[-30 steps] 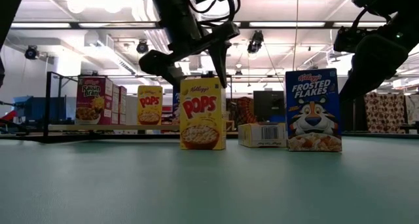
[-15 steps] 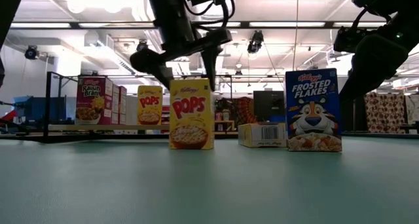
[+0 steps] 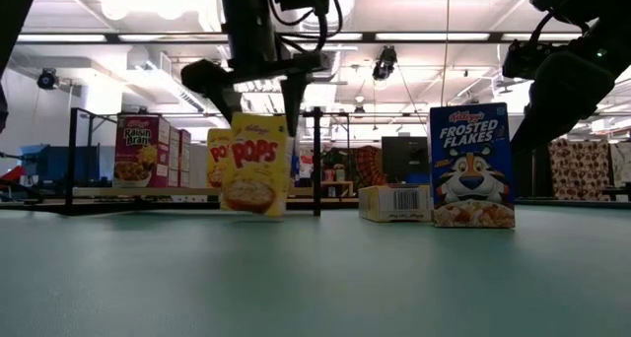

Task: Stack cereal on shelf
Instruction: Put the left yellow cereal box on the shelf aligned with the yellow cereal box

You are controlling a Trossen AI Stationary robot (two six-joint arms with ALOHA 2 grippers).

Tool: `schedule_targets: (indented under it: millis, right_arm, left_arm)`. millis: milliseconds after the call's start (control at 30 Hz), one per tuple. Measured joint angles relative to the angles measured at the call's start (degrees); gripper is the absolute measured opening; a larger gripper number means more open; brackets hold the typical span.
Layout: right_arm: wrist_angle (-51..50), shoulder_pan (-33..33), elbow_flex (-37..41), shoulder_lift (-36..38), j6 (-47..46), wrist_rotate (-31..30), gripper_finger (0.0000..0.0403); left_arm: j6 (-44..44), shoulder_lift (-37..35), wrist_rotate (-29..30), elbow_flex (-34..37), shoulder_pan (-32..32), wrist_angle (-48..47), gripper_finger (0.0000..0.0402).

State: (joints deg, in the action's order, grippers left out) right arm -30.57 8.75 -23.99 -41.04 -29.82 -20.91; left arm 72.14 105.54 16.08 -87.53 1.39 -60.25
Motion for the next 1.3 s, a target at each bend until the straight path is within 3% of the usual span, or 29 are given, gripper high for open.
schedule_targets:
  millis: [567,1300]
  right_arm:
    - [0.0,0.0,0.0,0.0,0.0,0.0,0.0260]
    - [0.0,0.0,0.0,0.0,0.0,0.0,0.0260]
  left_arm:
    - [-7.1,-8.8,3.6,0.3,11.5,-5.2,0.0317]
    - [-15.7,-10.5,1.5,4.2,27.1,-3.3,0.0317]
